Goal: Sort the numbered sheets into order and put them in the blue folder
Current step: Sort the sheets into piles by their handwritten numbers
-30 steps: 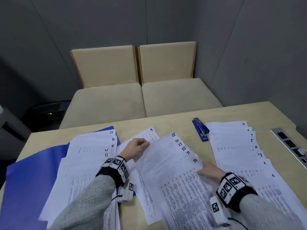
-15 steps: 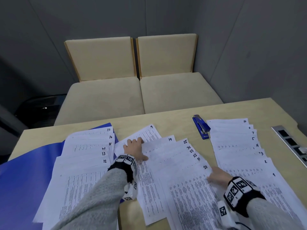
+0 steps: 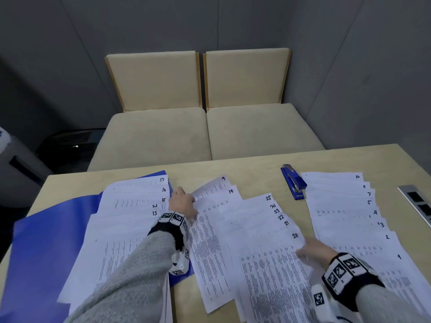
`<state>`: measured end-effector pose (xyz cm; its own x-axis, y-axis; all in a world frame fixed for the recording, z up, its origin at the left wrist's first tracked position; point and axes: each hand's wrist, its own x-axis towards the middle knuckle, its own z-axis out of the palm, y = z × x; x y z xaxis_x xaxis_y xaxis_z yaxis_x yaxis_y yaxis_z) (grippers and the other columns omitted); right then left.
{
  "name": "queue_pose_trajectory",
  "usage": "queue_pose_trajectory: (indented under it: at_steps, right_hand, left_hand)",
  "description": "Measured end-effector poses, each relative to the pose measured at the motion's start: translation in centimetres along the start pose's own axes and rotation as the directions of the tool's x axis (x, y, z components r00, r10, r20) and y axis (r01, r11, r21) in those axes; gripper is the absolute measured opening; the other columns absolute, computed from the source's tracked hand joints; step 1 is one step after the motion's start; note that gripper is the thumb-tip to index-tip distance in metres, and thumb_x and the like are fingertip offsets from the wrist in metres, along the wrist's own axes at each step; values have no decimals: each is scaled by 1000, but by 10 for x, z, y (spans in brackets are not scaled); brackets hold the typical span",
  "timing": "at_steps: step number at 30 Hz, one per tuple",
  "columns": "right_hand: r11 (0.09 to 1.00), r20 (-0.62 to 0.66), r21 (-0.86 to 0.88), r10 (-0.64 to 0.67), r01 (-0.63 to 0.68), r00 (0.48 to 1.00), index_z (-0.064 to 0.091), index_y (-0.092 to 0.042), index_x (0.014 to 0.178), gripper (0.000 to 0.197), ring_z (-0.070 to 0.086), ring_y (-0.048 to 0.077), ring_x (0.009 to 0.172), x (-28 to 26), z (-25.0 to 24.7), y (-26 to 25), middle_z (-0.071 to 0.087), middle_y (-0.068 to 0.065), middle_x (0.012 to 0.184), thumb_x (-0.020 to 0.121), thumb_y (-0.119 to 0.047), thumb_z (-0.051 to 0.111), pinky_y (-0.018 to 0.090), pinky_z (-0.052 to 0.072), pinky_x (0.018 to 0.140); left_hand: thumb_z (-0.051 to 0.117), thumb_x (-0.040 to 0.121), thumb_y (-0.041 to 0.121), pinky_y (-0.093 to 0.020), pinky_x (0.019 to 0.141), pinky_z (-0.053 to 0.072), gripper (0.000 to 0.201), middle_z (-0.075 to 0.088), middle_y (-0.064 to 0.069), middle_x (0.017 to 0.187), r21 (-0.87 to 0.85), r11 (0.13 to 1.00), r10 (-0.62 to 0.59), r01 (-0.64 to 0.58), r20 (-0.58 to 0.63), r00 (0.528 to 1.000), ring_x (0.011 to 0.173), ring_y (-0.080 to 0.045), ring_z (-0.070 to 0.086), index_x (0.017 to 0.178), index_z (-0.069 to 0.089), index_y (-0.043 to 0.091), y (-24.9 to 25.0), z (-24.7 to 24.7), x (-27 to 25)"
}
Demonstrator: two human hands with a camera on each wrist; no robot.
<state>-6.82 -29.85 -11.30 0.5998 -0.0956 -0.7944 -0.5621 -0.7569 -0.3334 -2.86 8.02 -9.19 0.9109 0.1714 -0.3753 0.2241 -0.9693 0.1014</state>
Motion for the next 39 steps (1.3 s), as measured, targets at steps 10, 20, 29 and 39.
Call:
queue_pose_trajectory:
  at_steps: [10,20,29,39]
  right_hand:
    - [999,-63,-38,37,-39,997,48,-4,75,13,50,19,69,3,-27,-17,49,7,73,86,0,55,25,40,61]
    - [995,-92,-73,61,-68,994,45,-4,87,9,45,14,69,7,-25,-38,43,6,76,89,-1,53,24,38,61]
    - [979,-177,-194,23,-57,984,46,-5,83,8,53,25,98,-4,-3,-66,49,6,85,90,-6,45,26,44,71]
    - [736,-463,54,-581,675,670,39,-19,138,47,48,20,120,-67,-16,-139,47,3,131,96,-38,46,36,40,98]
  left_hand:
    - [69,78,17,-27,59,39,14,61,-8,82,-230,962,119,-149,-139,983,69,-20,54,76,66,4,-13,-25,-12]
    - [55,88,12,-30,57,37,12,56,-4,79,-121,938,242,-325,-442,863,72,-27,57,77,58,8,-23,-60,-25]
    - [65,87,14,-33,62,42,14,62,-6,76,-138,916,180,-378,-700,691,67,-24,56,75,60,7,-49,-149,-50]
    - [76,78,25,-23,53,39,15,61,3,58,-618,715,16,-327,-454,891,50,-6,51,72,70,13,-69,-205,-82]
